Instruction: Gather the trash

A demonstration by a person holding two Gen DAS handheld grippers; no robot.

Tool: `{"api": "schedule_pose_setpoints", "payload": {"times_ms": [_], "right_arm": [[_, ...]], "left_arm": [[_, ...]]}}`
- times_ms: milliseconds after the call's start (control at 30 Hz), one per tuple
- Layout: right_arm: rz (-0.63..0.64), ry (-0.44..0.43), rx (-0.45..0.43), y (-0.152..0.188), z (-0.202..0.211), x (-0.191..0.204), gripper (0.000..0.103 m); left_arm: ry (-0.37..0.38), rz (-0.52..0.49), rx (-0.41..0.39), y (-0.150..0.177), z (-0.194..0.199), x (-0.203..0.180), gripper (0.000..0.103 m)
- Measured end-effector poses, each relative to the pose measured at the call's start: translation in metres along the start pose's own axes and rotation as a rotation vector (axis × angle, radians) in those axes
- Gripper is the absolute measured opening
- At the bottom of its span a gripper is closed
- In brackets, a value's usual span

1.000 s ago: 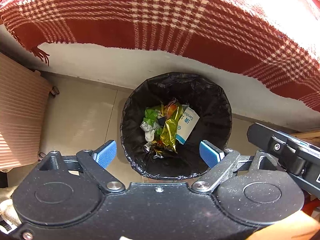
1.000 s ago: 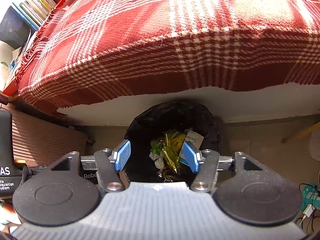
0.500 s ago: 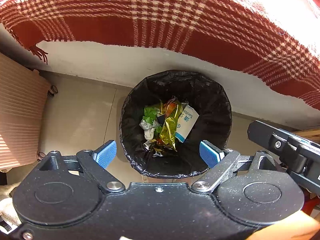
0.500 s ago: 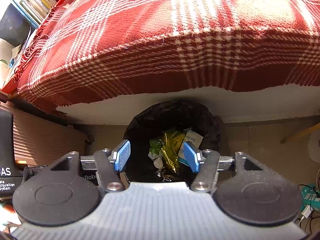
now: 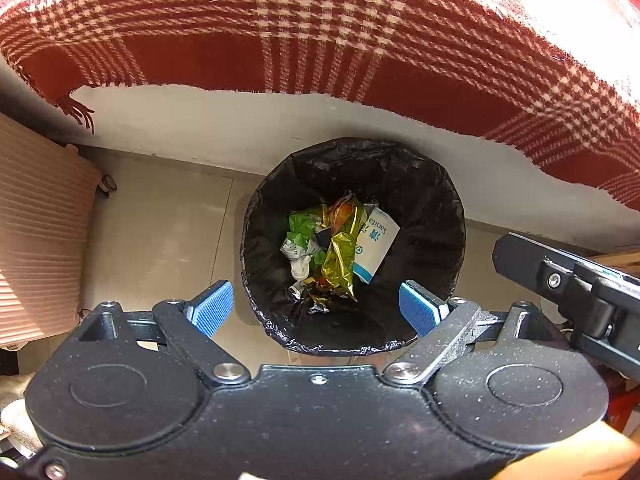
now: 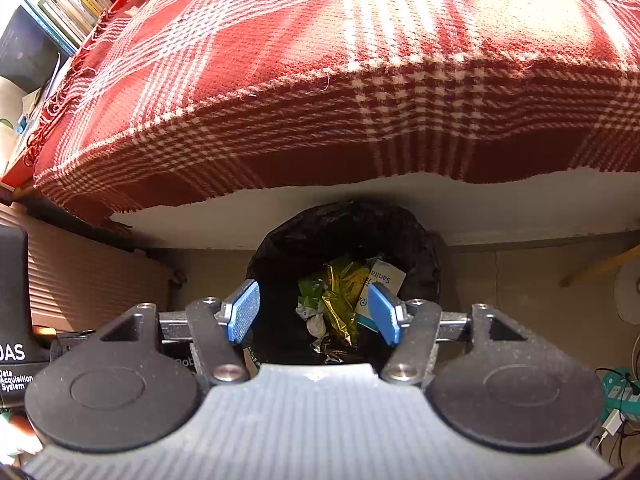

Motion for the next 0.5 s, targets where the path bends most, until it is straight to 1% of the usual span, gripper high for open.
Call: {"api": "schedule_pose_setpoints", "payload": {"times_ms": [500], "right_arm": [[0.003, 0.006, 0.007, 0.0025, -0.0032, 0.0014, 0.073]], "left_arm": [[0.000, 0.006, 0.008, 0.0004, -0.0037, 0.0009, 0.090]]}}
Point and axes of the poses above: each gripper's, at about its wrist camera, not at the fingertips, and z roughly against the way its jaws point, x to its left, y to its underside, the point moved 10 cm from there along -z, roughly the way its jaws point, and after that the axes turned 7 degrees about -x, right-handed, at the moved point
